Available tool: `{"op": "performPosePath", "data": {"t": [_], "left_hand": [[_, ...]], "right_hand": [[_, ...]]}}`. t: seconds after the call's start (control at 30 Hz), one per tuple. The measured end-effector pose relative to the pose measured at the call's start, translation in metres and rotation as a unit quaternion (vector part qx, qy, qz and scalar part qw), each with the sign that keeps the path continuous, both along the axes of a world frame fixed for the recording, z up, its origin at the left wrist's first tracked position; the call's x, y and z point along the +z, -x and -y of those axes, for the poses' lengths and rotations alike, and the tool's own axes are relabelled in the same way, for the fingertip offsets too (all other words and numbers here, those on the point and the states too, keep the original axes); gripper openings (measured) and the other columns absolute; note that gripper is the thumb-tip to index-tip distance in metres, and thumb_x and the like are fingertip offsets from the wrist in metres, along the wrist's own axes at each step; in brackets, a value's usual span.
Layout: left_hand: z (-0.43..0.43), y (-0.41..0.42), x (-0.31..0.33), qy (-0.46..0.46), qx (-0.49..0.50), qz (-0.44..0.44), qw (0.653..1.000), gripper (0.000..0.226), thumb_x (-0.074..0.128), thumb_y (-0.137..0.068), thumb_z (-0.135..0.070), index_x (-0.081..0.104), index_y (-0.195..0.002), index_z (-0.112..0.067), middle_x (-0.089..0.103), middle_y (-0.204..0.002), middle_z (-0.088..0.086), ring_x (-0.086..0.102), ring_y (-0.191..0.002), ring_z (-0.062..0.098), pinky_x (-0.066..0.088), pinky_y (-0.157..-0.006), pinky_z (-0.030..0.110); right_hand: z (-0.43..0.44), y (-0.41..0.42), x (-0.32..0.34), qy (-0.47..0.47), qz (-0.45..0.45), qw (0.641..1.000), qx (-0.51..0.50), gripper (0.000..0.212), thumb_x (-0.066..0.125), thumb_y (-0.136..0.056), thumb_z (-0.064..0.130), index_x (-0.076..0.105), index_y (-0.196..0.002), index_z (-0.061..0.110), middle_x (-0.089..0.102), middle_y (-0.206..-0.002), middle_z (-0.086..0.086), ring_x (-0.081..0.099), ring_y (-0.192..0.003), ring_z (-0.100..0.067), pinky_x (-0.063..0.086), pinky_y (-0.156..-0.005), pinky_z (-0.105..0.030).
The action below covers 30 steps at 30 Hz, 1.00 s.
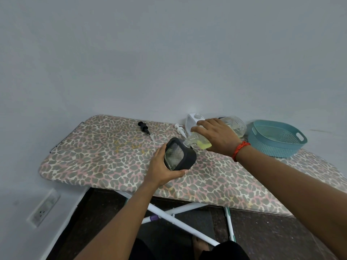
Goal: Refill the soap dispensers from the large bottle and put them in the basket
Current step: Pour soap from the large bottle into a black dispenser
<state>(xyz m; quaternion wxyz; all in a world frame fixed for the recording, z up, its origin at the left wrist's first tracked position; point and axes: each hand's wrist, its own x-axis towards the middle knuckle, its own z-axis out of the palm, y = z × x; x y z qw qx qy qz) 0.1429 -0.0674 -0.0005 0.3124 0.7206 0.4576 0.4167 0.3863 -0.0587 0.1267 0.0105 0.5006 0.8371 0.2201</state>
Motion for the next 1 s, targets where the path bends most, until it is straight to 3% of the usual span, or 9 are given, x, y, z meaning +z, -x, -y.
{"op": "performPosePath", "data": {"t": [0.37, 0.63, 0.87, 0.93, 1.0], "left_hand": [[0.0, 0.0, -0.001, 0.01, 0.006, -0.007, 1.0, 0.113, 0.091, -0.055, -0.068, 0.044, -0.15, -0.031, 0.052, -0.139, -0.012, 0.052, -0.129, 0.011, 0.05, -0.108, 0.042], [0.0, 0.0, -0.002, 0.02, 0.014, -0.008, 1.0, 0.112, 0.093, -0.055, -0.065, 0.043, -0.149, -0.031, 0.052, -0.139, -0.012, 0.052, -0.129, 0.01, 0.05, -0.108, 0.043], [-0.001, 0.0, -0.004, 0.028, 0.021, -0.012, 0.999, 0.118, 0.094, -0.054, -0.064, 0.04, -0.152, -0.027, 0.051, -0.141, -0.01, 0.051, -0.13, 0.011, 0.049, -0.109, 0.042], [0.0, 0.001, -0.004, 0.028, 0.019, -0.012, 0.999, 0.117, 0.095, -0.055, -0.061, 0.04, -0.152, -0.026, 0.05, -0.141, -0.01, 0.05, -0.13, 0.011, 0.048, -0.109, 0.042], [0.0, 0.001, -0.003, 0.028, 0.017, -0.01, 0.999, 0.115, 0.096, -0.056, -0.058, 0.041, -0.151, -0.025, 0.05, -0.14, -0.01, 0.05, -0.128, 0.01, 0.048, -0.109, 0.041]], "right_hand": [[-0.001, -0.001, -0.001, -0.01, -0.003, 1.0, 0.008, 0.088, 0.094, -0.06, 0.039, 0.047, -0.134, 0.027, 0.059, -0.133, -0.01, 0.059, -0.116, -0.032, 0.048, -0.1, -0.046], [0.002, 0.0, -0.012, -0.003, -0.069, 0.998, -0.008, 0.086, 0.091, -0.065, 0.037, 0.048, -0.138, 0.028, 0.057, -0.137, -0.008, 0.058, -0.121, -0.031, 0.048, -0.101, -0.045], [0.007, 0.005, -0.024, 0.028, -0.217, 0.975, -0.031, 0.08, 0.088, -0.066, 0.032, 0.05, -0.137, 0.03, 0.058, -0.134, 0.0, 0.059, -0.118, -0.027, 0.048, -0.099, -0.04], [0.009, 0.005, -0.025, 0.049, -0.312, 0.948, -0.043, 0.08, 0.087, -0.067, 0.029, 0.049, -0.137, 0.032, 0.057, -0.135, 0.002, 0.057, -0.12, -0.024, 0.051, -0.098, -0.041], [0.01, 0.003, -0.023, 0.058, -0.433, 0.898, -0.057, 0.08, 0.086, -0.066, 0.021, 0.048, -0.136, 0.031, 0.055, -0.134, 0.004, 0.056, -0.119, -0.019, 0.051, -0.097, -0.036]]}}
